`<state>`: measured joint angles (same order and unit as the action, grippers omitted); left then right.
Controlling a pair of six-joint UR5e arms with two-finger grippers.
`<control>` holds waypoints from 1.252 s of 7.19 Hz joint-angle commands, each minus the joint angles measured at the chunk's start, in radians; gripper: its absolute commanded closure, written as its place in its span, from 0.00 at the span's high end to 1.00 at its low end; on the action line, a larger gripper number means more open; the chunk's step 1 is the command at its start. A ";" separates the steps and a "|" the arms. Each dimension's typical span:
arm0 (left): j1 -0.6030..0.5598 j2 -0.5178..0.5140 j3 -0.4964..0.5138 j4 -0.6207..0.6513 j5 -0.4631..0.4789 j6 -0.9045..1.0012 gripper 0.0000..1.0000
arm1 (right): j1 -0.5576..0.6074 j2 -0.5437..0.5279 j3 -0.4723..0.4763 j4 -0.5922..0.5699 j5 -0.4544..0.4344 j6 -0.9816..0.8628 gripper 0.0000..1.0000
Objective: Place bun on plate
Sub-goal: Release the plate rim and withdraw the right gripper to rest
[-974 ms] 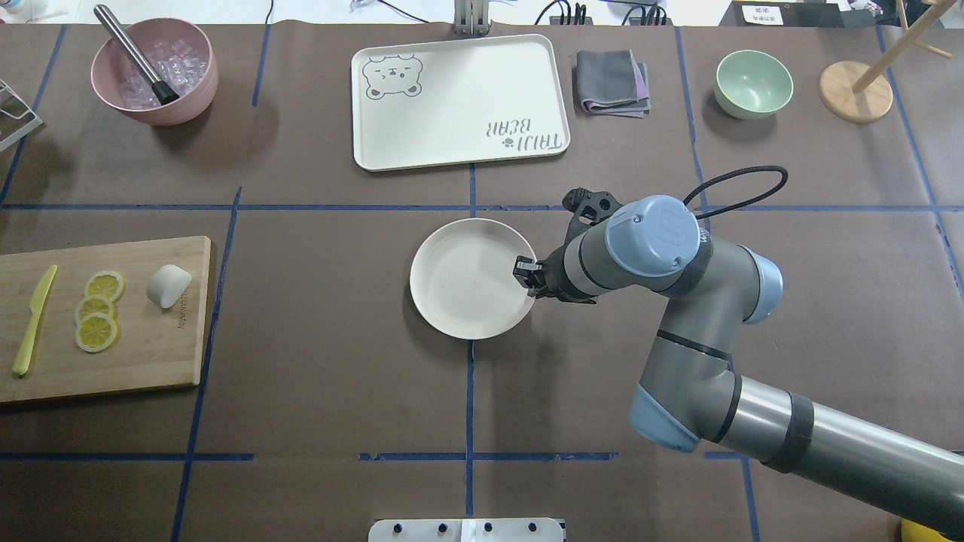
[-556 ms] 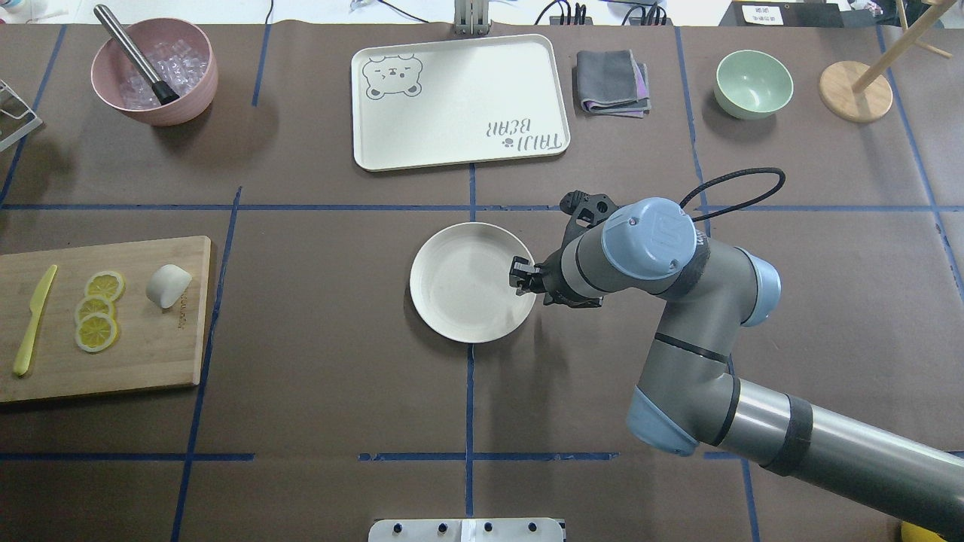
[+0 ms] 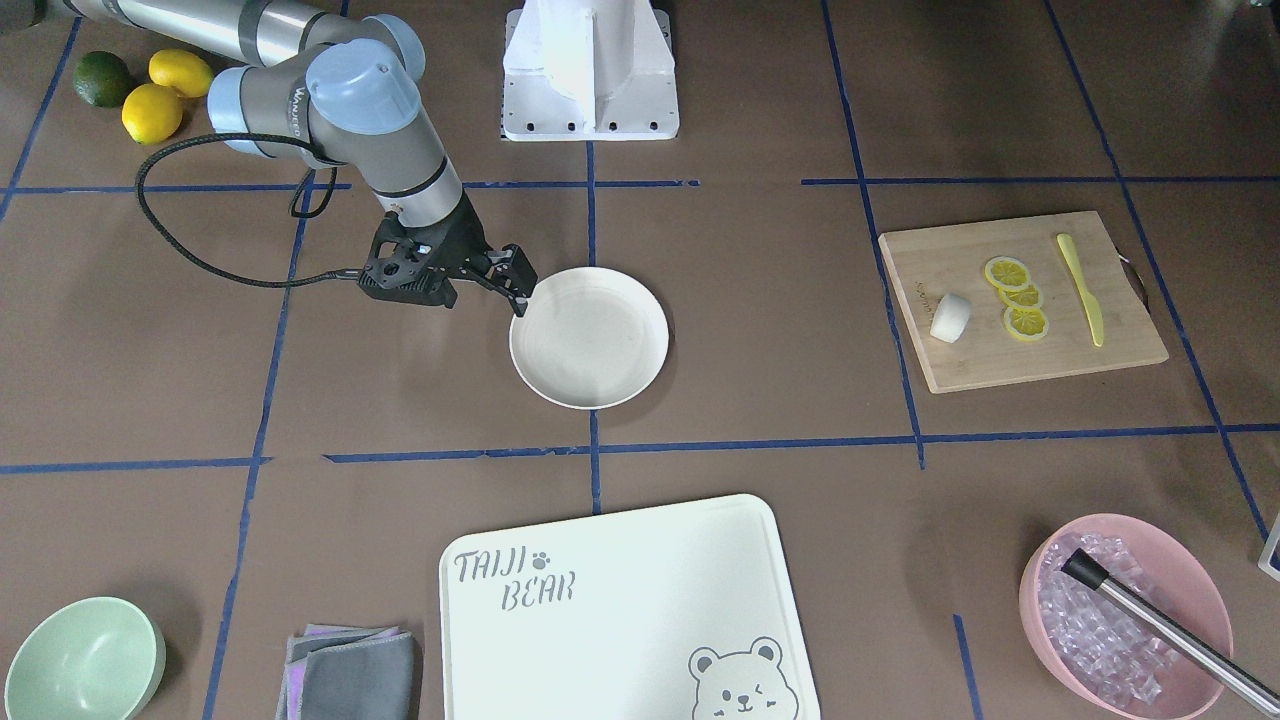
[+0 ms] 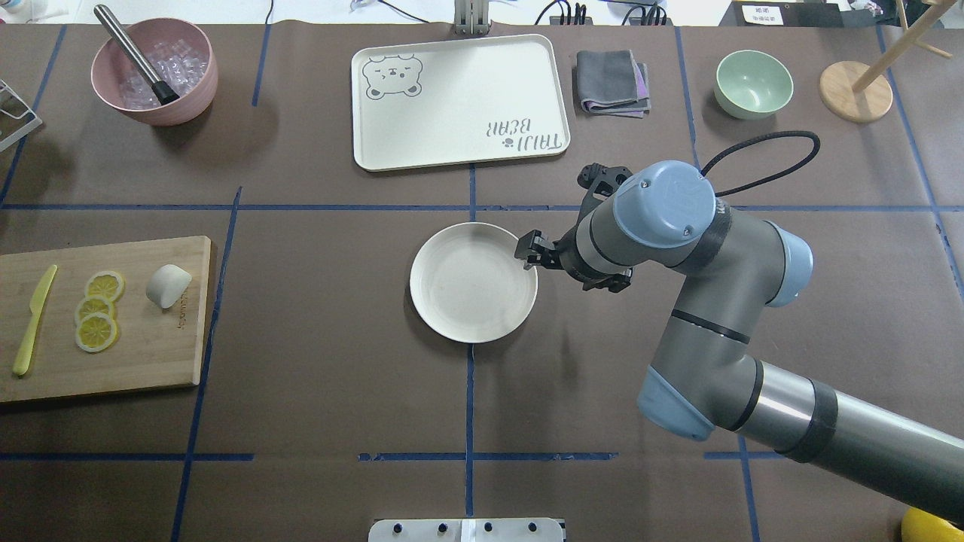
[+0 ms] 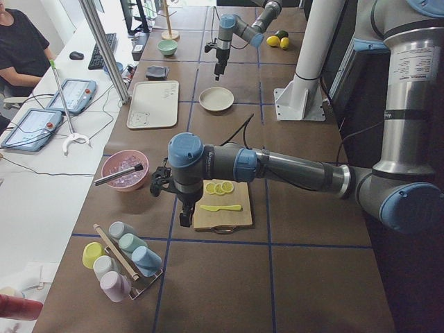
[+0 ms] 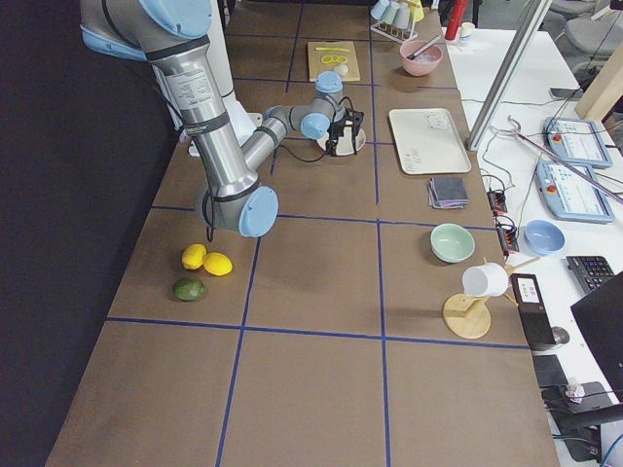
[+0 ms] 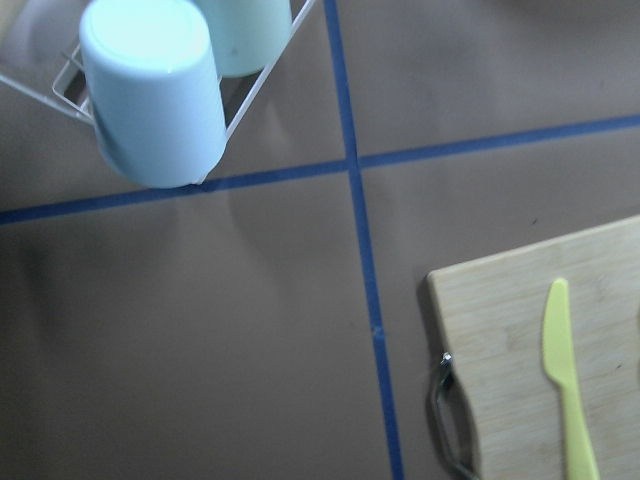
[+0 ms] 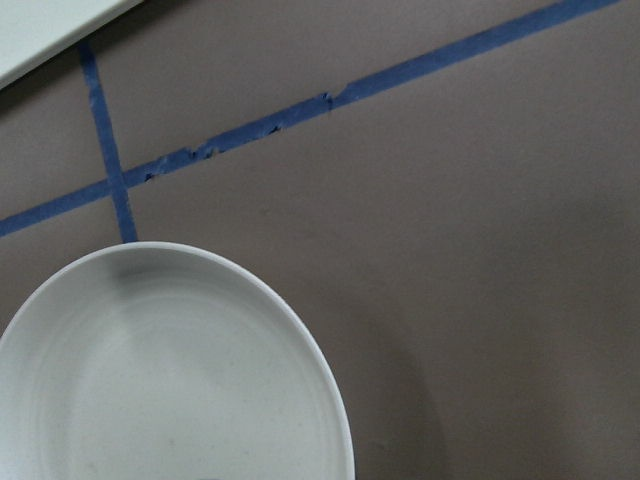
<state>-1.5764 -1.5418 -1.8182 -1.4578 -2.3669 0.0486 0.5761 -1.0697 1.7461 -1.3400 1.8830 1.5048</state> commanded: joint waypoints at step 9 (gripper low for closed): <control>0.763 -0.096 -0.067 -0.444 0.322 -1.022 1.00 | 0.529 -0.281 0.138 -0.289 0.330 -0.962 1.00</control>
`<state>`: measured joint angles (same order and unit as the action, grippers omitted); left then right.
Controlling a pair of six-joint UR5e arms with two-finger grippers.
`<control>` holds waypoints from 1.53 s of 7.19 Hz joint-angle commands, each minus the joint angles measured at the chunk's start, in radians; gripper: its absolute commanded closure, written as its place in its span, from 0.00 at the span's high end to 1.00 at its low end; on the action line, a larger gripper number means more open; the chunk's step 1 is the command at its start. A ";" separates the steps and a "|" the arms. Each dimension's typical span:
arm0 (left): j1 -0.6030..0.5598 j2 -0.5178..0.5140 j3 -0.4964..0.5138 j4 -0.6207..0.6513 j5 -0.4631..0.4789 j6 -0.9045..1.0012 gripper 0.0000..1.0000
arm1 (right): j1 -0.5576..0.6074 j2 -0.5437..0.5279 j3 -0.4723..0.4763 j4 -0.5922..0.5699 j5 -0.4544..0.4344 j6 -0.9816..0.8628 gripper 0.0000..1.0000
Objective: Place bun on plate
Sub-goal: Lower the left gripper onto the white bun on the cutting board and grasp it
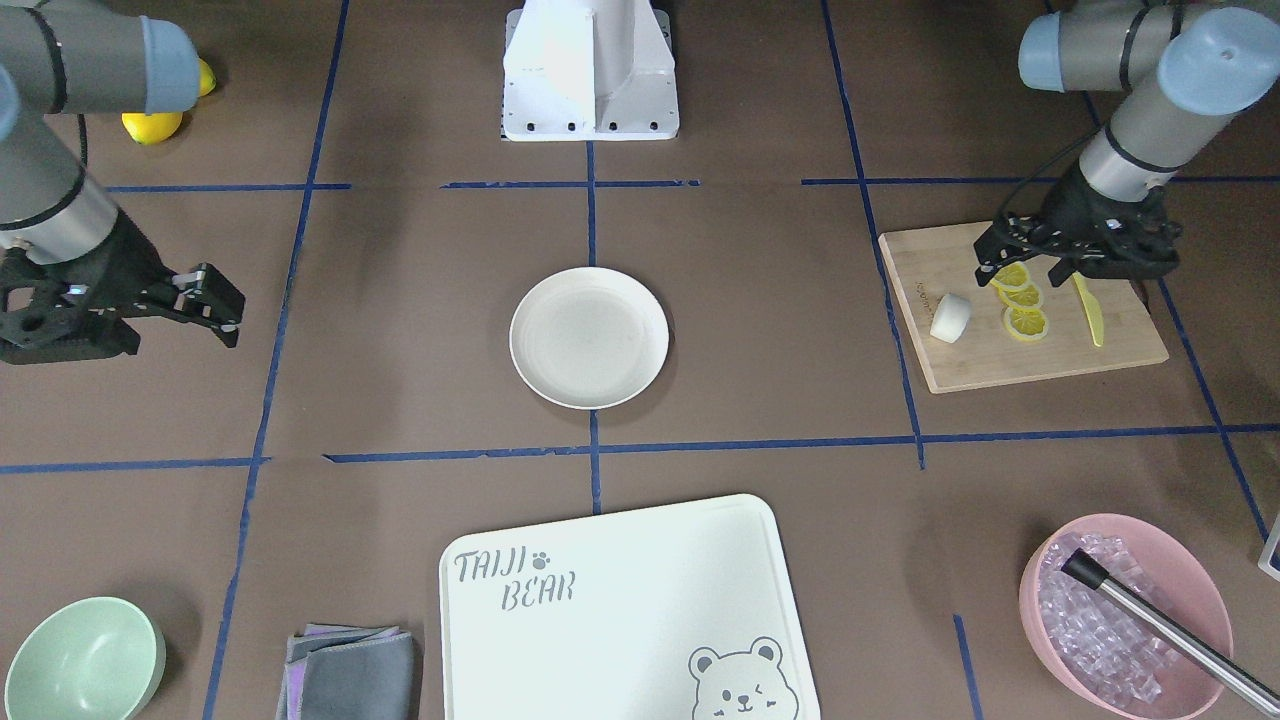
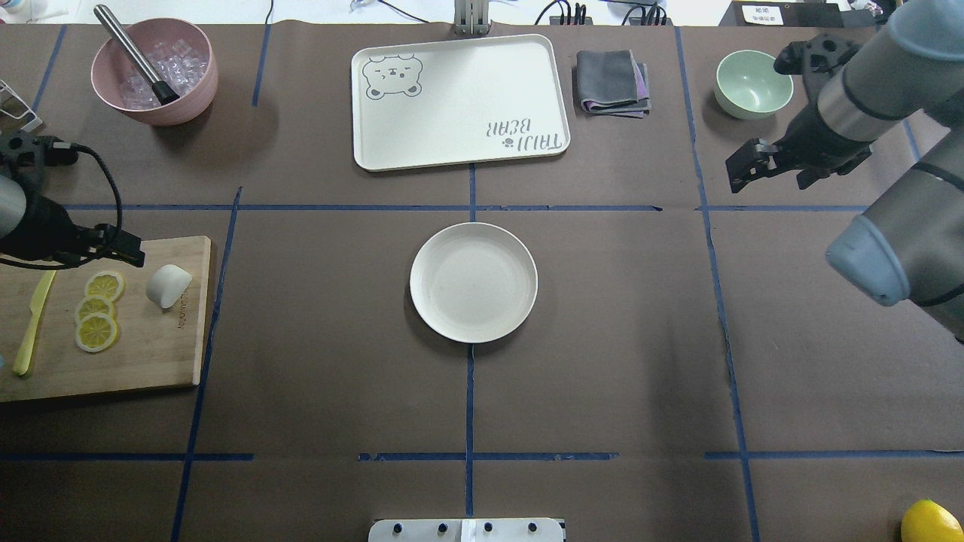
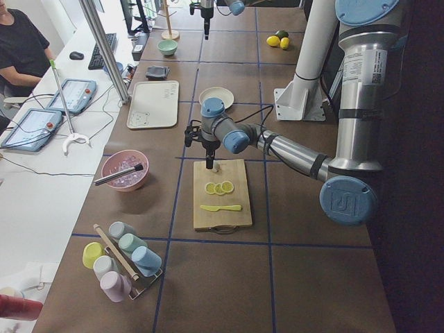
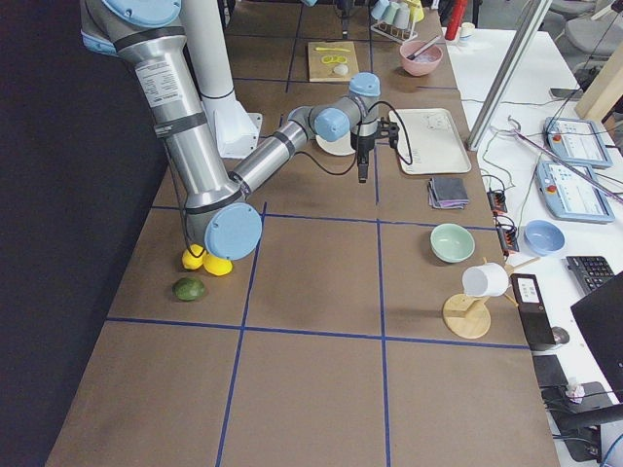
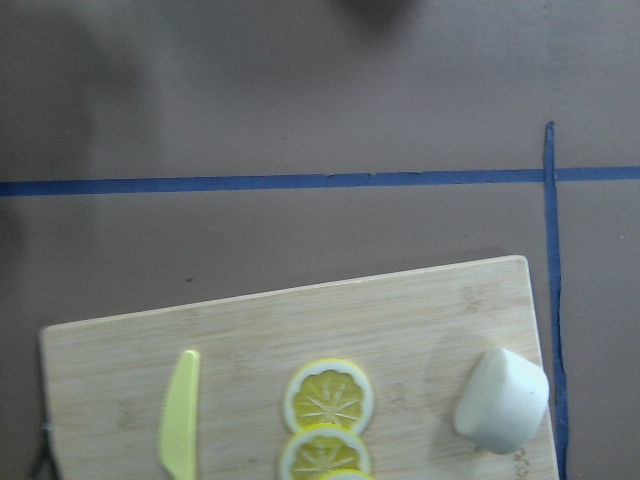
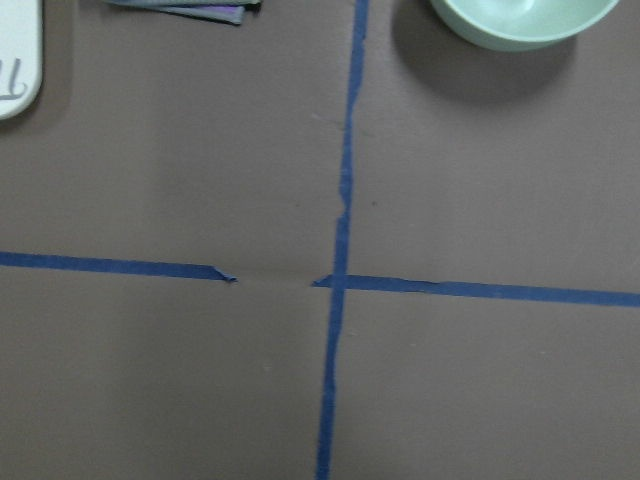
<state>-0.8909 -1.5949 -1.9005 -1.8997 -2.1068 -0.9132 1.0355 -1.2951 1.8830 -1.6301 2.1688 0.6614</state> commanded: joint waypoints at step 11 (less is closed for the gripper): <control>0.119 -0.069 0.146 -0.061 0.106 -0.059 0.84 | 0.192 -0.133 -0.004 -0.001 0.091 -0.273 1.00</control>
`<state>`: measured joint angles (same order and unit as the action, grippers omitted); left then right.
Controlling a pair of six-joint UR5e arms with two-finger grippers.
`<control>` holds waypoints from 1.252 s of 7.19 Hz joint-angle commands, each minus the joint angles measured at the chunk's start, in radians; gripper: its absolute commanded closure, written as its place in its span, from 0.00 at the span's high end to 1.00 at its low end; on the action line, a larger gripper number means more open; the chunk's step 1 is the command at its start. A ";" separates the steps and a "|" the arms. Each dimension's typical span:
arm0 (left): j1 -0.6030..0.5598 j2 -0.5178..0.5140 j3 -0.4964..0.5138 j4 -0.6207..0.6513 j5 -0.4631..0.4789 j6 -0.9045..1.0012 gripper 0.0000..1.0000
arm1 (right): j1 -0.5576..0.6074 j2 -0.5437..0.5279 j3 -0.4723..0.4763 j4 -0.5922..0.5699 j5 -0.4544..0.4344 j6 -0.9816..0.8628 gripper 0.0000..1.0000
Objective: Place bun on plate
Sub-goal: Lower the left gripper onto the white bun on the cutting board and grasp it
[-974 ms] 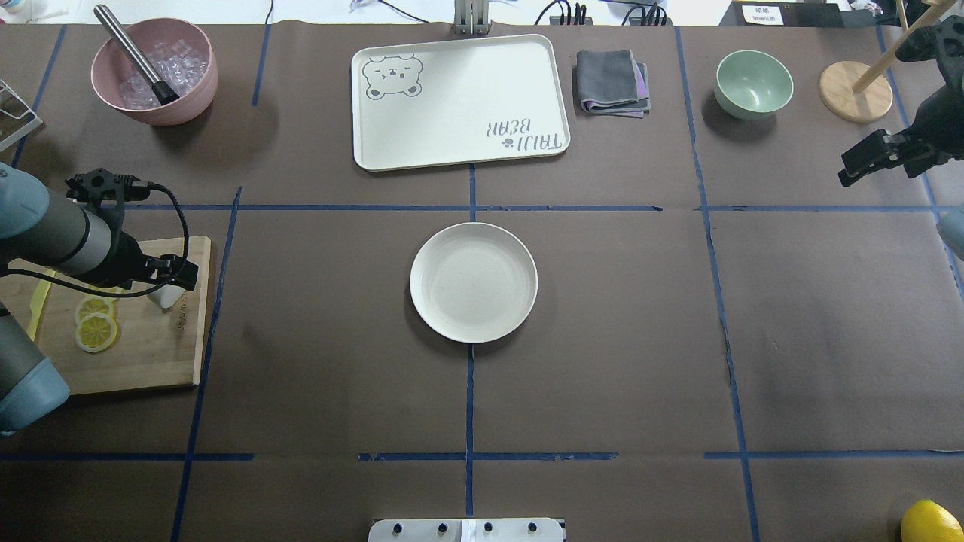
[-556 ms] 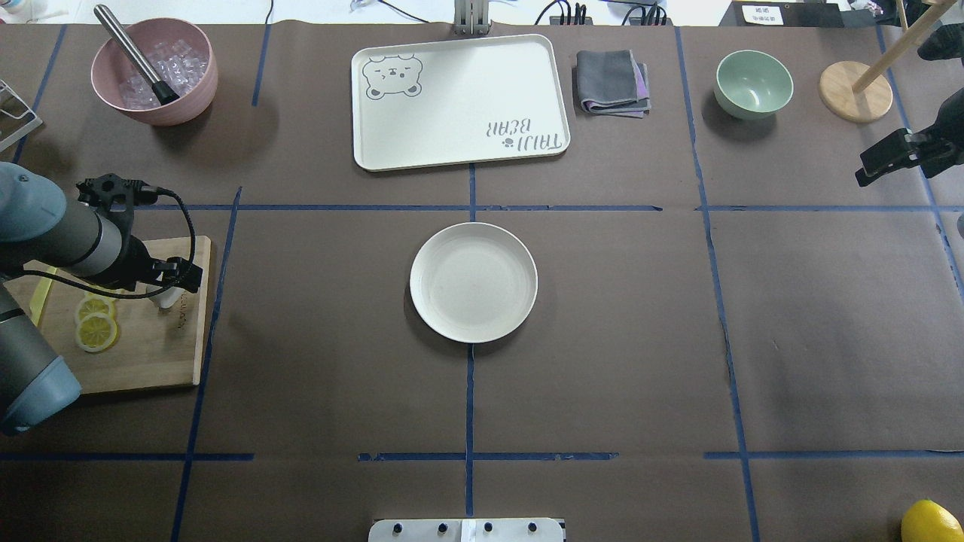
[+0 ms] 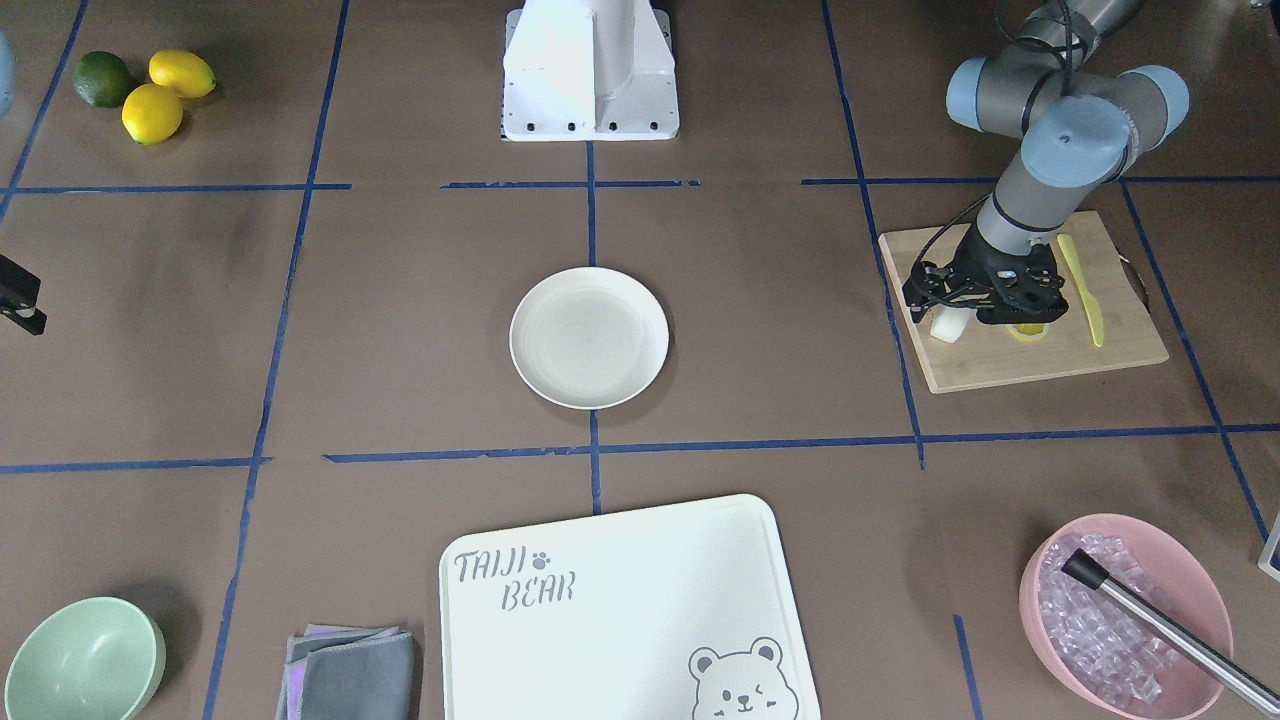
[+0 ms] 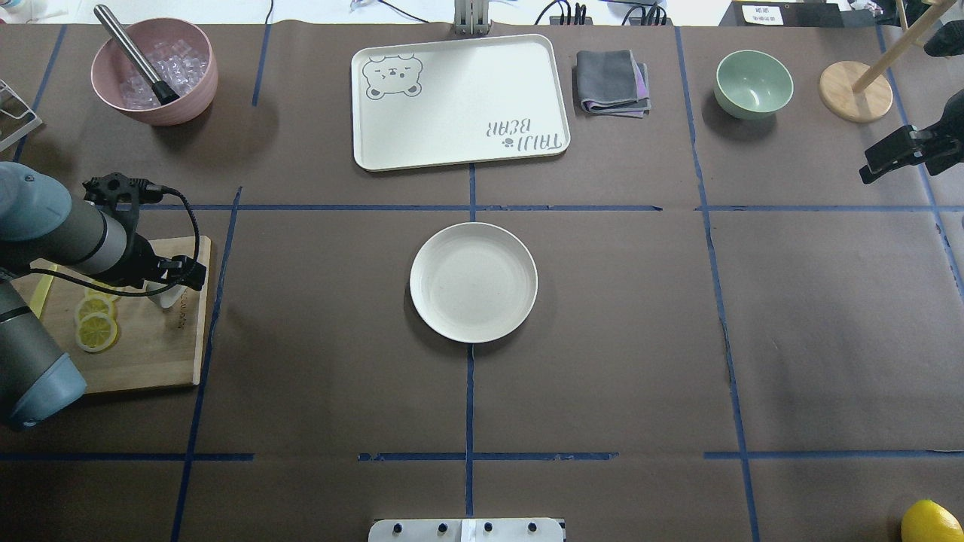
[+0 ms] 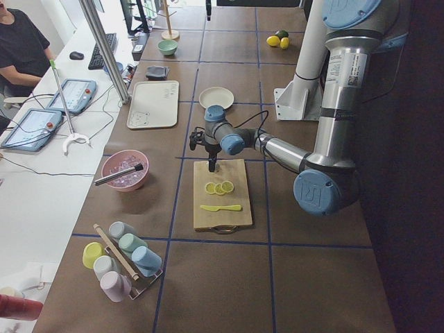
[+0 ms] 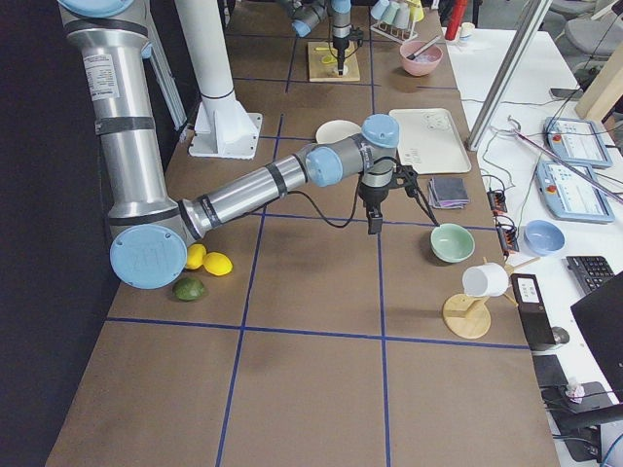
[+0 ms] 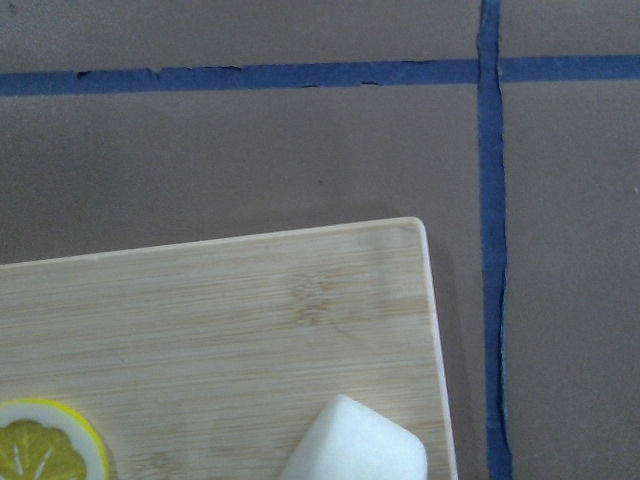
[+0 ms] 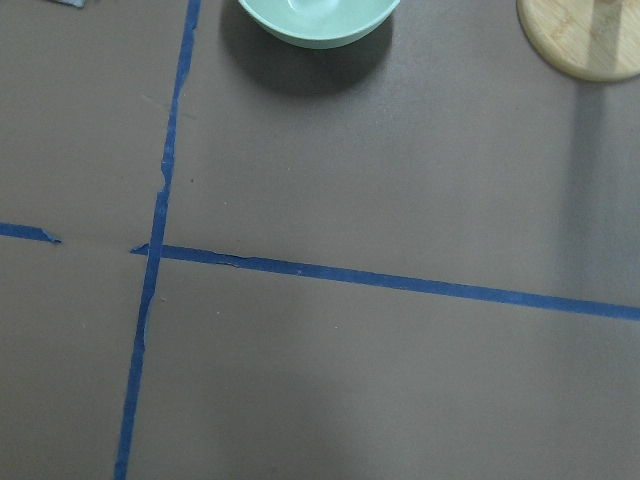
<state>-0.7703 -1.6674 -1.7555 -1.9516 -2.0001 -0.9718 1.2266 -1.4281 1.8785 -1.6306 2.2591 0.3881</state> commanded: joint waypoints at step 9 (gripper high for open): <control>-0.006 0.024 -0.047 -0.001 -0.003 -0.007 0.34 | 0.005 0.000 0.004 -0.003 0.010 0.003 1.00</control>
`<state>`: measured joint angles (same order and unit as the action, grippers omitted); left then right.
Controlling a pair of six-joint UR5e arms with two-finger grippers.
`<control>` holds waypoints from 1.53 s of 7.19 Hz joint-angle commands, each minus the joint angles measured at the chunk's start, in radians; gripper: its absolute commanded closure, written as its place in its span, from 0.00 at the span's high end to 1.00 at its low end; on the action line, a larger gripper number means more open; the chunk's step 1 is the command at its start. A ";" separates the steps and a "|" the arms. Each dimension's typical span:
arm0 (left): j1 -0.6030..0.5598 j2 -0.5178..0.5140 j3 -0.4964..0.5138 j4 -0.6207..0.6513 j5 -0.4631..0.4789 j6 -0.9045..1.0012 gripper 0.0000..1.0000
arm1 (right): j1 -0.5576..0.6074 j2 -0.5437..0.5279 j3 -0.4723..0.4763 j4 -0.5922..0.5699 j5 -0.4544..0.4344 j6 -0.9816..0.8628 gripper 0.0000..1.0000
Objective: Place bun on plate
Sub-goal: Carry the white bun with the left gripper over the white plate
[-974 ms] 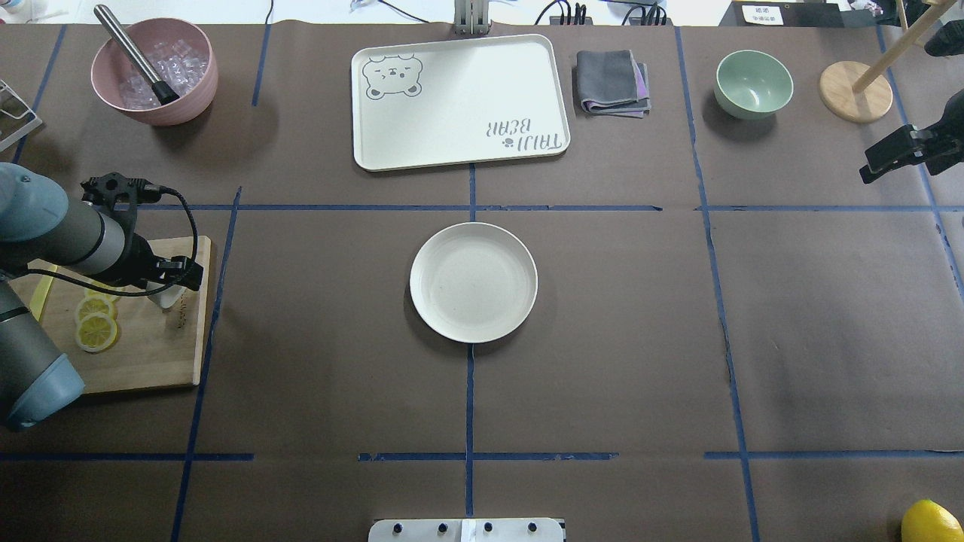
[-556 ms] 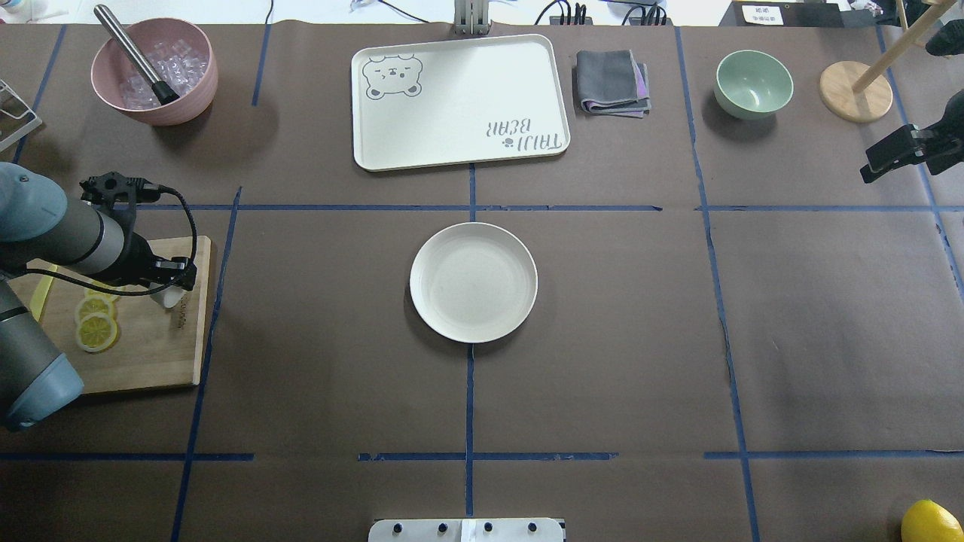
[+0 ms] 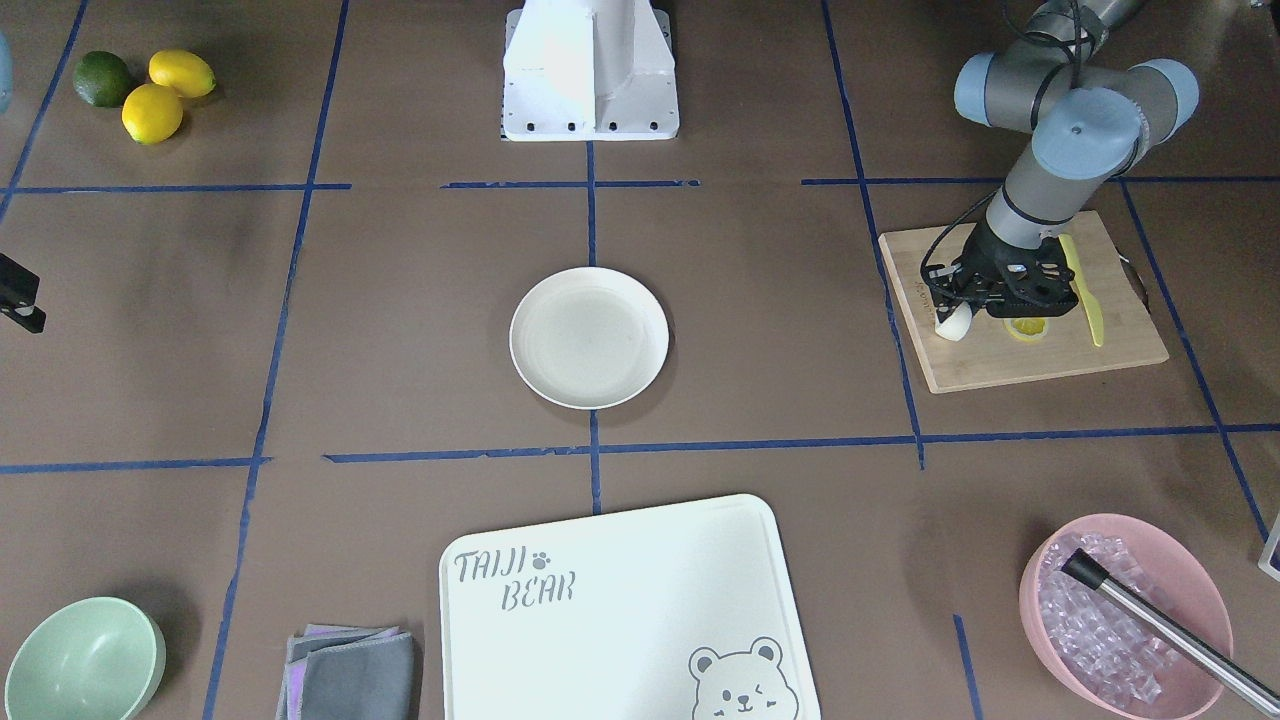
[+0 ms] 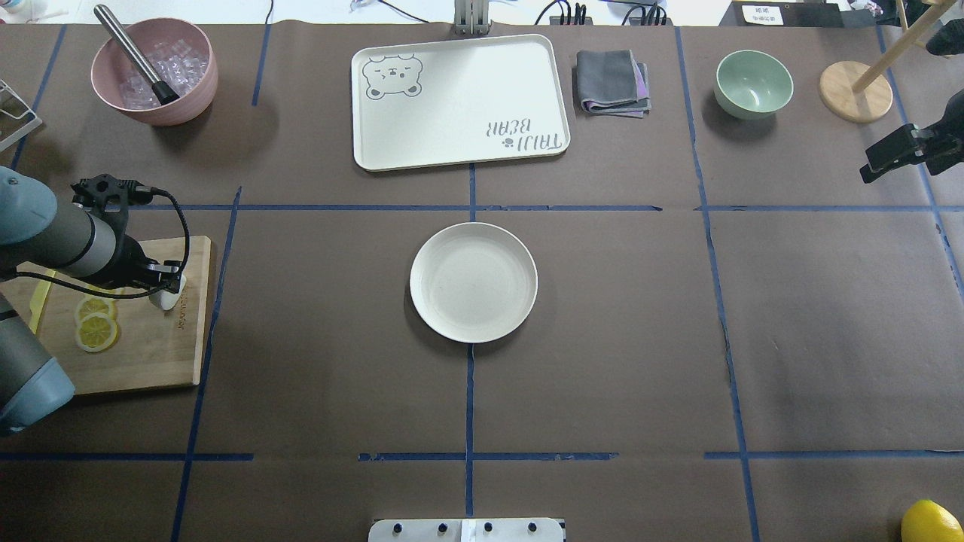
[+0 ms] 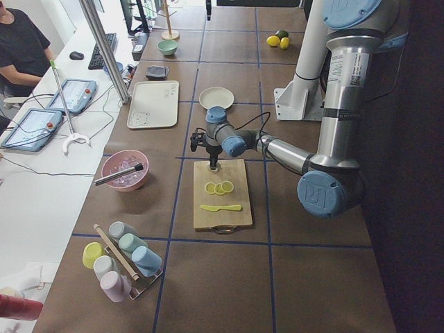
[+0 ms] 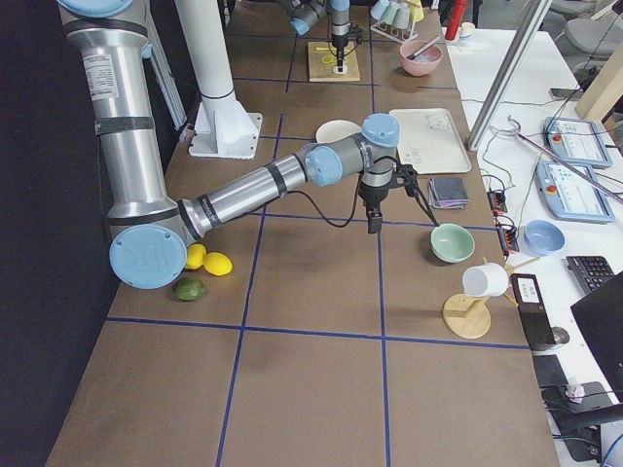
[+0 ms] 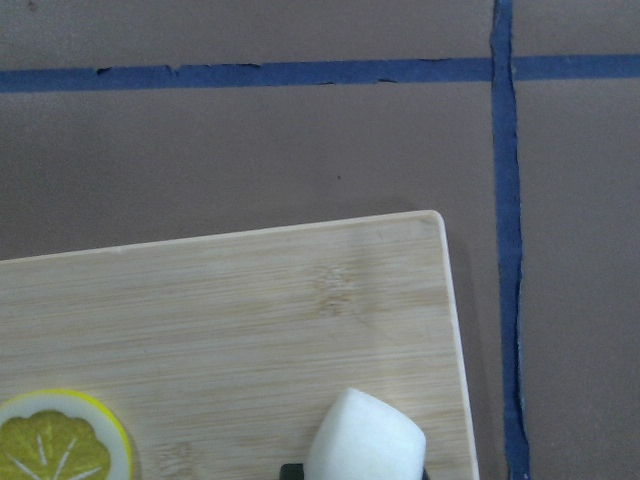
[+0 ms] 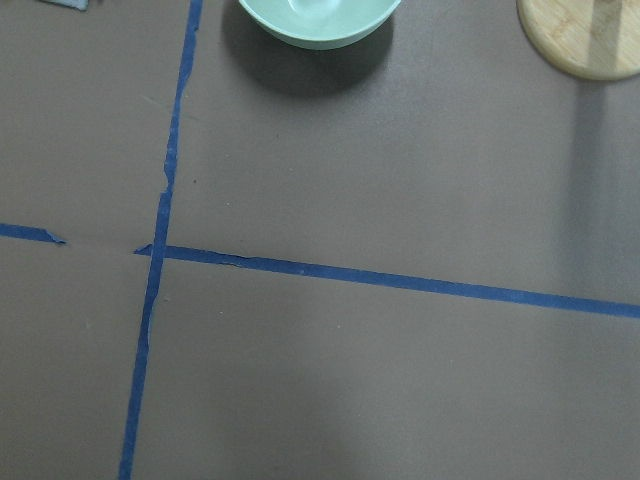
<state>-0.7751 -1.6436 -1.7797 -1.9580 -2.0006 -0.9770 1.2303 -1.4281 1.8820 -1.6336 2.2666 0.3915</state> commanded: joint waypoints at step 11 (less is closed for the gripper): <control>0.253 -0.887 0.328 0.506 0.132 -0.454 0.34 | 0.283 -0.230 -0.069 0.018 0.122 -0.389 1.00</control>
<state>-0.5612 -2.4449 -1.5541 -1.4324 -1.9081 -1.3892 1.4714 -1.6365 1.8402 -1.6201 2.3512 0.0655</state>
